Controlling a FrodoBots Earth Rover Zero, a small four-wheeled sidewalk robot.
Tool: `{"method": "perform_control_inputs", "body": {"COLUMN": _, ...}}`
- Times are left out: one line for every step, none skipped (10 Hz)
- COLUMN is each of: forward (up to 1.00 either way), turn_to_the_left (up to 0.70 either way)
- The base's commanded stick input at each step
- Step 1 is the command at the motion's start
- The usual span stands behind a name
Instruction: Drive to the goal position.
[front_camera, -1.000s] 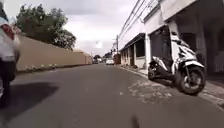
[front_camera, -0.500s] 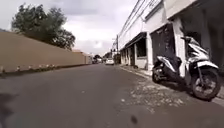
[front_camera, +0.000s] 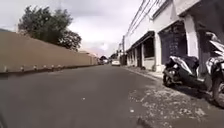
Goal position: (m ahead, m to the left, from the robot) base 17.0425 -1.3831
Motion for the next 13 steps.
{"method": "perform_control_inputs", "body": {"forward": 0.70, "turn_to_the_left": 0.00}}
{"method": "perform_control_inputs", "body": {"forward": 0.70, "turn_to_the_left": 0.00}}
{"method": "perform_control_inputs", "body": {"forward": 0.70, "turn_to_the_left": 0.00}}
{"method": "perform_control_inputs", "body": {"forward": 0.70, "turn_to_the_left": 0.00}}
{"method": "perform_control_inputs", "body": {"forward": 0.70, "turn_to_the_left": 0.00}}
{"method": "perform_control_inputs", "body": {"forward": 0.70, "turn_to_the_left": 0.00}}
{"method": "perform_control_inputs", "body": {"forward": 0.70, "turn_to_the_left": 0.00}}
{"method": "perform_control_inputs", "body": {"forward": 0.70, "turn_to_the_left": 0.00}}
{"method": "perform_control_inputs", "body": {"forward": 0.70, "turn_to_the_left": 0.00}}
{"method": "perform_control_inputs", "body": {"forward": 0.70, "turn_to_the_left": 0.00}}
{"method": "perform_control_inputs", "body": {"forward": 0.70, "turn_to_the_left": 0.00}}
{"method": "perform_control_inputs", "body": {"forward": 0.70, "turn_to_the_left": 0.00}}
{"method": "perform_control_inputs", "body": {"forward": 0.70, "turn_to_the_left": 0.00}}
